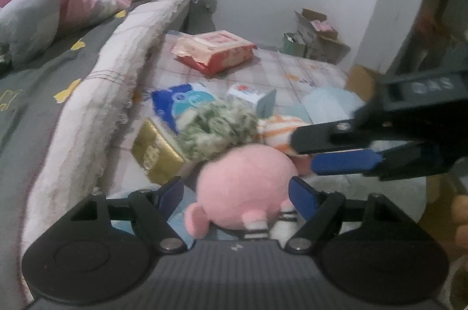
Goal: Organize soft objects
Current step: 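Move the right tool back over the items on the bed, then lower the right tool onto the blue-and-white wipes pack and close on it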
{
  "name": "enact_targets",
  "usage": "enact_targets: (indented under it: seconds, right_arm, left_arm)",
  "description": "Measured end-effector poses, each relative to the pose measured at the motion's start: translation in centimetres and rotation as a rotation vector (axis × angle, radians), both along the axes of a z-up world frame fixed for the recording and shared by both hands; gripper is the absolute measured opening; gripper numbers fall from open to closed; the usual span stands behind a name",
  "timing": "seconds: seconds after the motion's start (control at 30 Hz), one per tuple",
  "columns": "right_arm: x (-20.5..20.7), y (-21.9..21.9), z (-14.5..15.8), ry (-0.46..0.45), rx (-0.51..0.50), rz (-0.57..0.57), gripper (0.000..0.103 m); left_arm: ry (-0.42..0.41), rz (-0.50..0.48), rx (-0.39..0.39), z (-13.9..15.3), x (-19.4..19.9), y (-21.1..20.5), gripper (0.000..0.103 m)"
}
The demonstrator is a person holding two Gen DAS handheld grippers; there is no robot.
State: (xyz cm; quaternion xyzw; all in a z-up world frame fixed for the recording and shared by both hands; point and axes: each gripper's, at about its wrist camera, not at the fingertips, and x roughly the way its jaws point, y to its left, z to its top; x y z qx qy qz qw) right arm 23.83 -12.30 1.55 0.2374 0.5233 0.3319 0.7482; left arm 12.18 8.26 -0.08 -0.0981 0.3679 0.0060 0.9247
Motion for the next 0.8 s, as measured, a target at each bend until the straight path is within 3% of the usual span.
enact_targets:
  seconds: [0.27,0.37,0.6,0.8]
  right_arm:
    - [3.6,3.4,6.7,-0.119,-0.044,0.116,0.042]
    - [5.9,5.5,7.4,-0.135,-0.085,0.149,0.042]
    - [12.2,10.6,4.5,-0.092,-0.169,0.195,0.040]
    - [17.2,13.8,-0.5,0.017,-0.224,0.234,0.040]
  left_arm:
    - [-0.085,0.084,-0.016,3.4,0.9,3.9,0.078]
    - [-0.073,0.125,-0.018,4.0,2.4,5.4,0.070]
    - [0.044,0.170,-0.020,3.0,8.0,7.9,0.053]
    - [0.141,0.106,-0.047,1.2,12.4,8.0,0.051]
